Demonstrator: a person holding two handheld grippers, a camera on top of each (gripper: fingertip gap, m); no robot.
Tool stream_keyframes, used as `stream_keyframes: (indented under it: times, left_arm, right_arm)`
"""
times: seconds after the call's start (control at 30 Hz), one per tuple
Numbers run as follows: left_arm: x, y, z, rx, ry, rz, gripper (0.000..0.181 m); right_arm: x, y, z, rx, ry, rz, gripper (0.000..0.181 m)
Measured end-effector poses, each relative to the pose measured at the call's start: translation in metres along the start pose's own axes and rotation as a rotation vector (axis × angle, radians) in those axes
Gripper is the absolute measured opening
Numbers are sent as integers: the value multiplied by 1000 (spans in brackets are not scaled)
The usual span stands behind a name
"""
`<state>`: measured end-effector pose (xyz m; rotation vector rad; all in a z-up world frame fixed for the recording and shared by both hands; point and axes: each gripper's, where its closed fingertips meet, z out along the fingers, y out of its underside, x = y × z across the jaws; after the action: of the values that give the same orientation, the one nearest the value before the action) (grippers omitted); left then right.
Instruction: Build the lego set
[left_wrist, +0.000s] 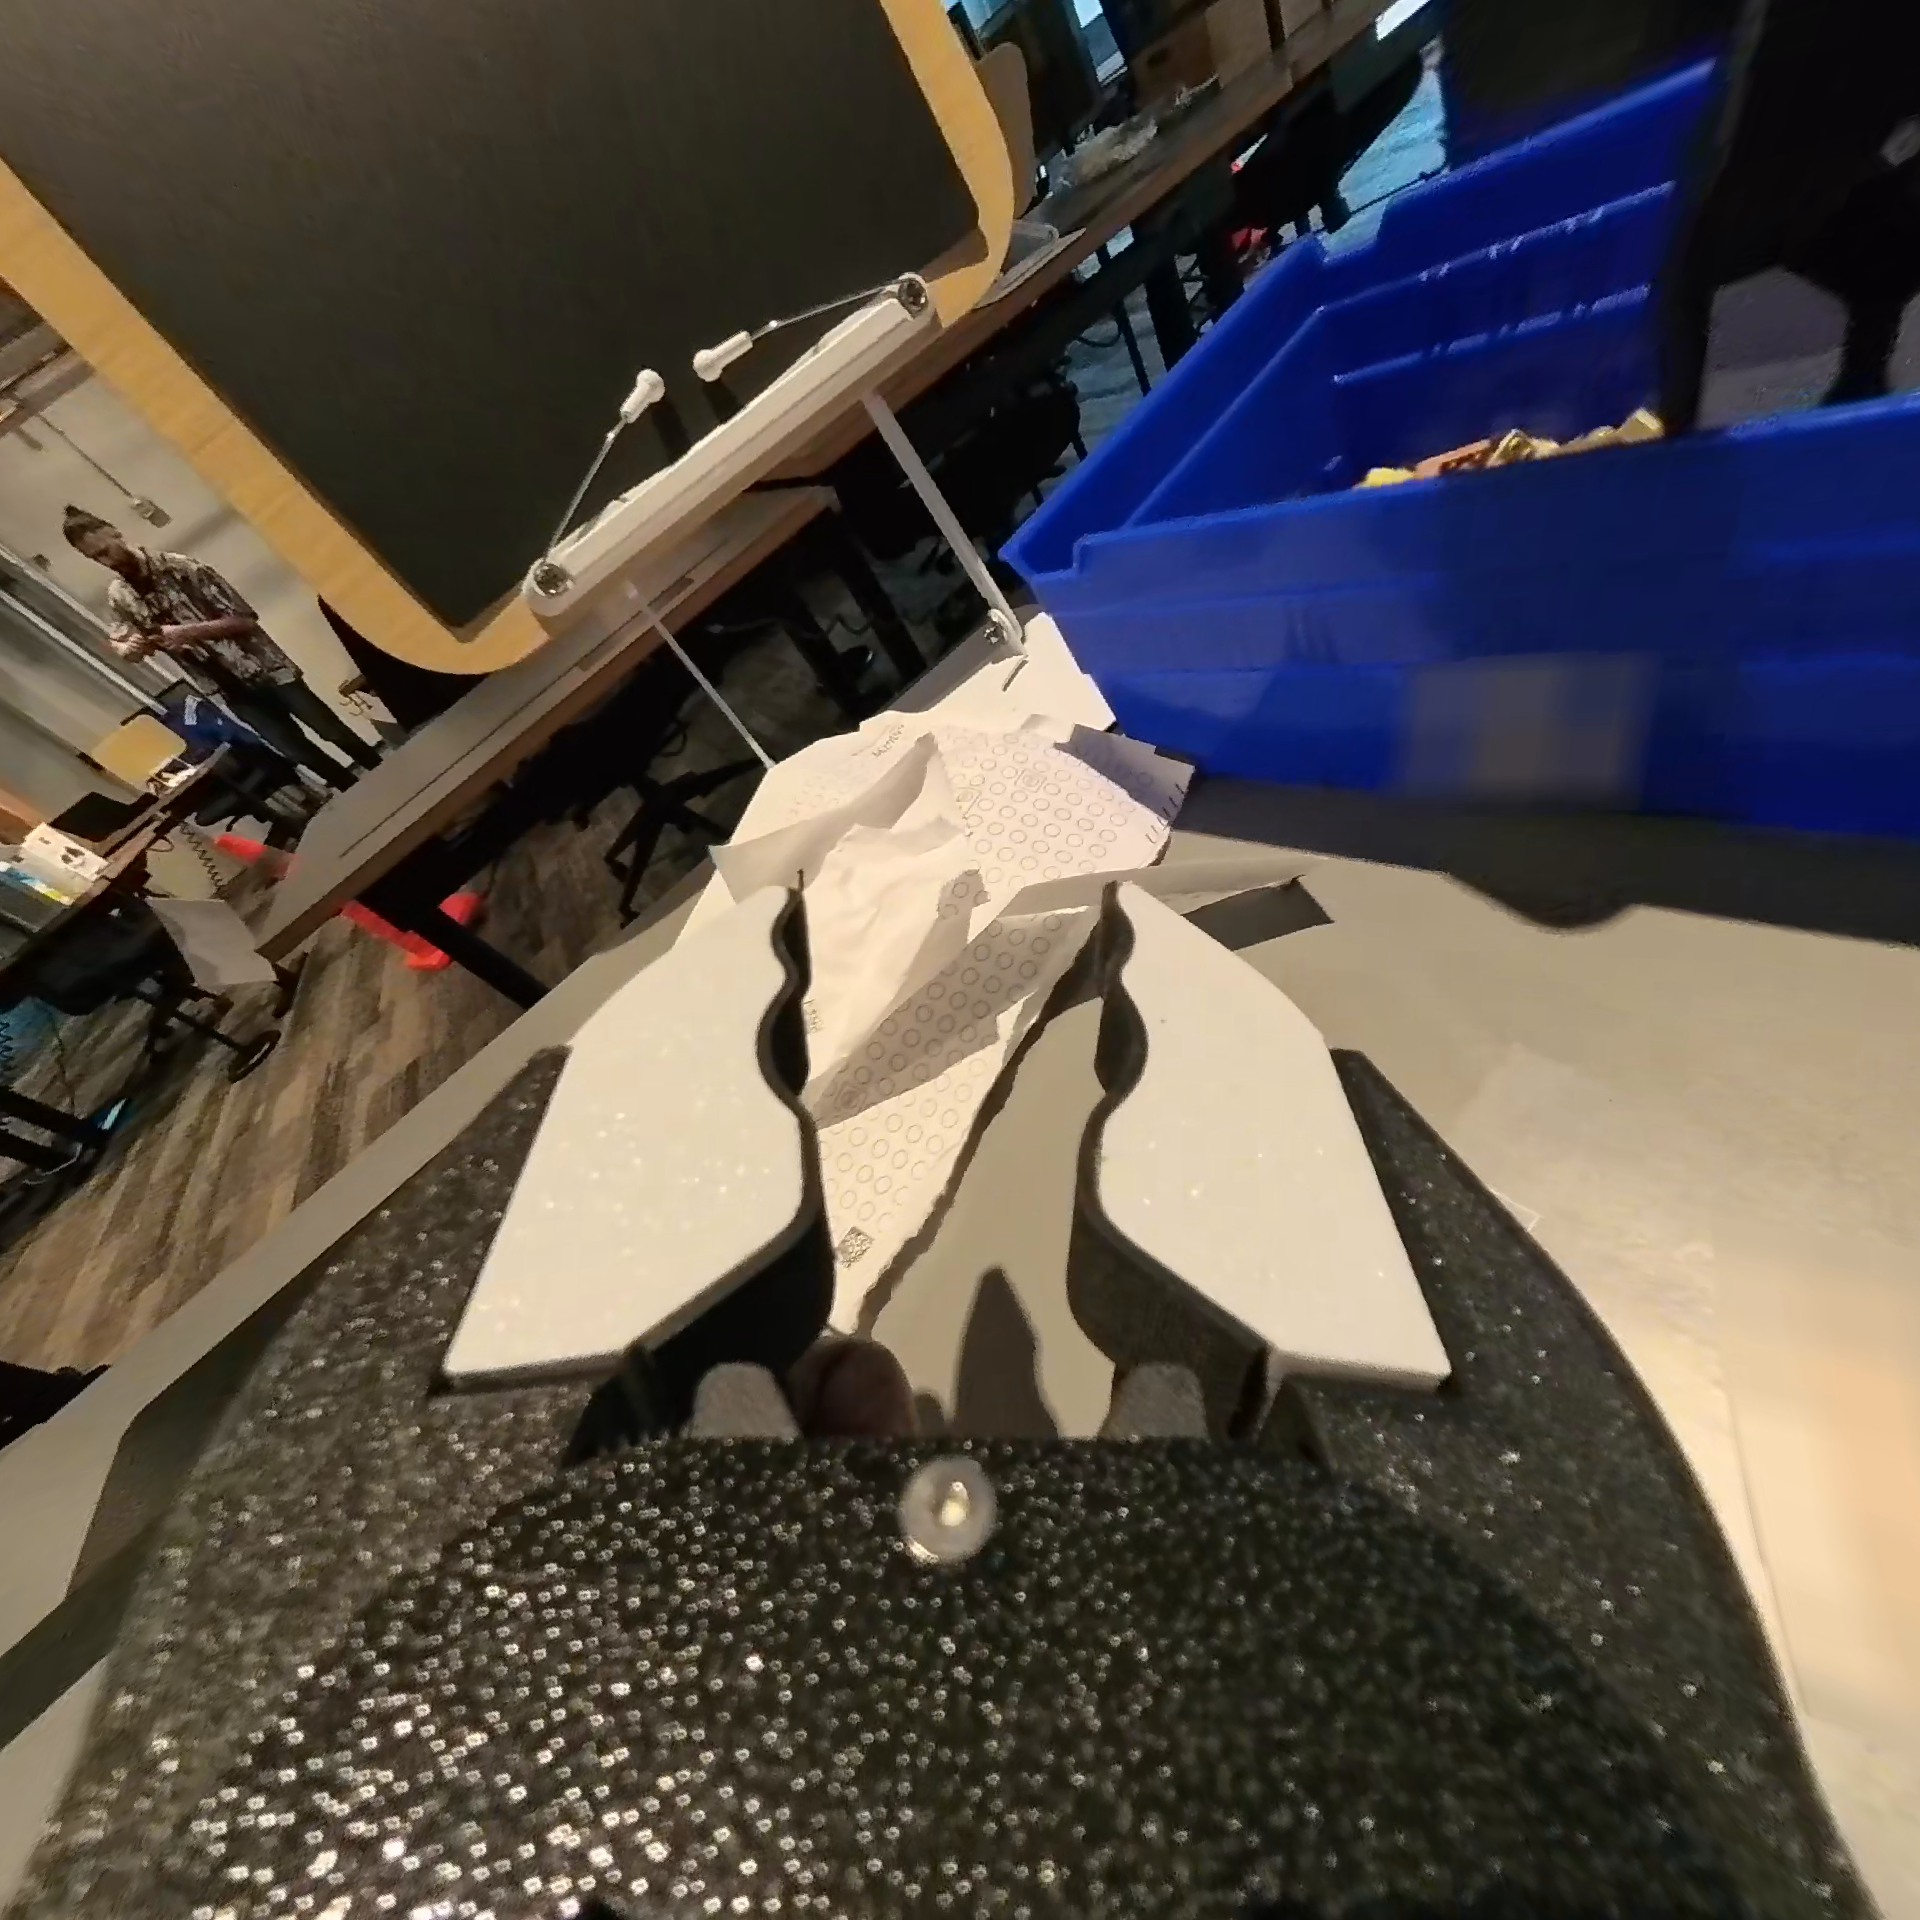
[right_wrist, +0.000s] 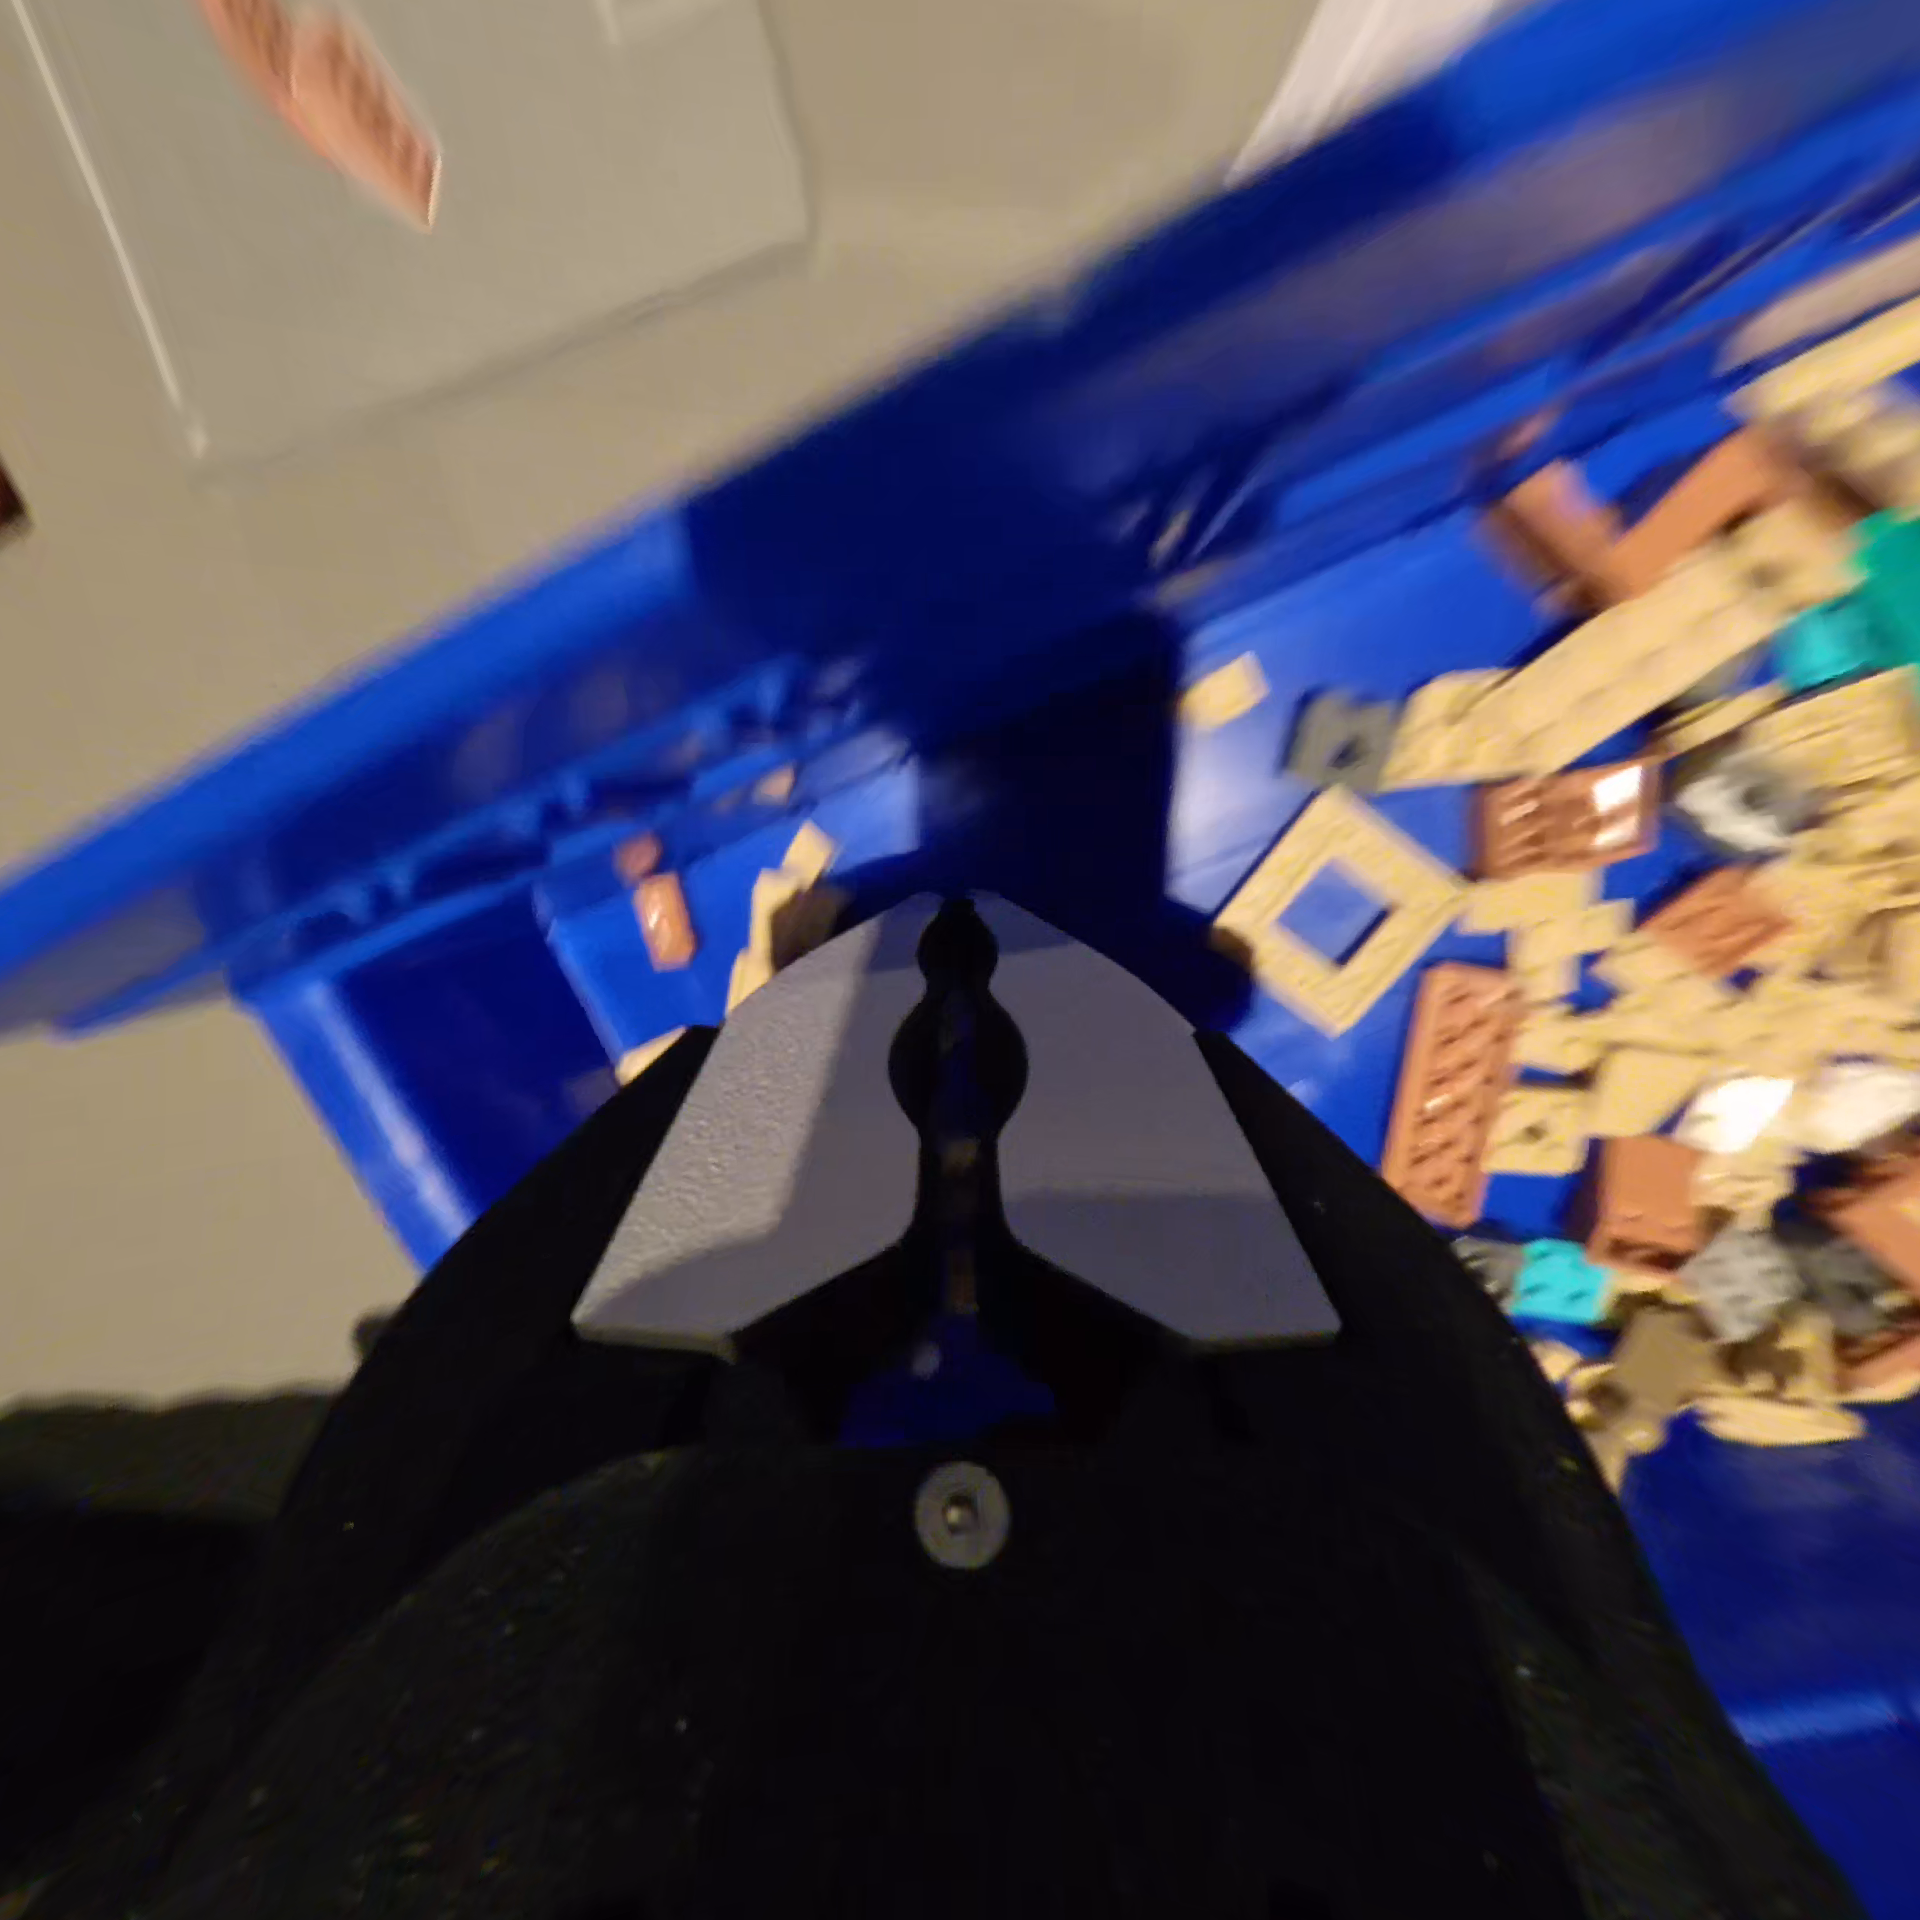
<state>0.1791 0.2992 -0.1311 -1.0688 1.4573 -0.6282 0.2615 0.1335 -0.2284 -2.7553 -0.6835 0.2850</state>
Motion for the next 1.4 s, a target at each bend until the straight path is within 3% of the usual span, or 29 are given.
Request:
stream_keyframes:
  times: [0.23,0.47,0.73,0.97,1.07,1.23,1.4]
  left_arm:
    - [2,-1,0,1,2,2,52]
    - [3,-1,0,4,8,-1,51]
    - [4,-5,-2,14,7,2,51]
    - [9,-7,-3,18,8,22,51]
    - [13,-8,-4,21,15,35,51]
    - [21,-8,-12,25,64,-5,52]
    - [54,-19,-31,87,244,-113,51]
  right_arm:
    - [48,-40,-3,235,207,-2,0]
    - [57,-42,7,205,288,-23,0]
    - [40,-29,12,95,276,-112,0]
    - [-6,-6,11,39,113,-223,0]
    - [-19,2,-2,61,76,-225,0]
    - [1,13,-58,149,203,-88,0]
    - [10,51,-69,21,246,-33,1]
